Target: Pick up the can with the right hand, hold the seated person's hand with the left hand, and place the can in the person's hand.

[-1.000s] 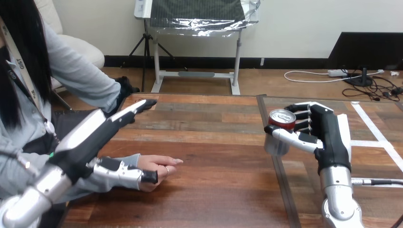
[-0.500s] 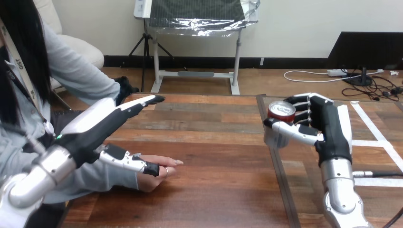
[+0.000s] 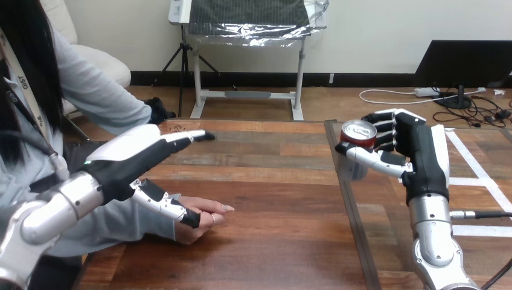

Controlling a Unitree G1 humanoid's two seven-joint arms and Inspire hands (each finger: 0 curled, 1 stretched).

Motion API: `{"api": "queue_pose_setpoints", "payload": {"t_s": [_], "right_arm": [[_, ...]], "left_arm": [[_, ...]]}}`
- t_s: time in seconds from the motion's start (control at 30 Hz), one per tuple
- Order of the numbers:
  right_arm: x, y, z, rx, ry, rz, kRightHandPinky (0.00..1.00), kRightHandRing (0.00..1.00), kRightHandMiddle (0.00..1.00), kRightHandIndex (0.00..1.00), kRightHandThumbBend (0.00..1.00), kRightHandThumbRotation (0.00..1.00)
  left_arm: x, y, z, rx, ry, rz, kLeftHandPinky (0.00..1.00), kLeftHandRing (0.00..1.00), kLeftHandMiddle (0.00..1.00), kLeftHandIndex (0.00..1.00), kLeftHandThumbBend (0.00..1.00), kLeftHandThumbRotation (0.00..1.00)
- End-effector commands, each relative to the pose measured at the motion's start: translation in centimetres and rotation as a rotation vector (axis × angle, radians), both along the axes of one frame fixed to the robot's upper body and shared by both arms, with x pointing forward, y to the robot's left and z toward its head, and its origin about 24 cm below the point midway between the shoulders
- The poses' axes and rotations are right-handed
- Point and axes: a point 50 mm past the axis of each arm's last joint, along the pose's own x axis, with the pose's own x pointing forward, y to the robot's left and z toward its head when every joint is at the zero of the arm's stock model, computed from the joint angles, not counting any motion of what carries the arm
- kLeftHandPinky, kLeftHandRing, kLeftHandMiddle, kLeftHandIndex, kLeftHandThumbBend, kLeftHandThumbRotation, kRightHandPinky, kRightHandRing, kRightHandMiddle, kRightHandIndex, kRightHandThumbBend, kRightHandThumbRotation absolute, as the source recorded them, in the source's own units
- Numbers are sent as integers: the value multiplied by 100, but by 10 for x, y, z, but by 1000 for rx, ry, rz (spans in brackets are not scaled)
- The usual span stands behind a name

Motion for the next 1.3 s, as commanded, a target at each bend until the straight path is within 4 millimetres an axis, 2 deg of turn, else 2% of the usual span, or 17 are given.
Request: {"api": "queue_pose_setpoints", "payload": {"t_s": [0.0,0.43,1.27], "right_arm": [[24,5,54,-30,-219,45,33,39,45,49,75,0],[22,4,58,-20,-255,57,32,38,45,49,75,0],[18,-4,62,-9,-289,57,31,37,44,48,76,0]], "left_arm": [[18,0,22,50,-37,-6,84,90,90,88,100,29],[26,2,17,132,37,8,81,87,87,85,100,27],[27,15,6,234,140,38,82,89,89,88,100,23]]}}
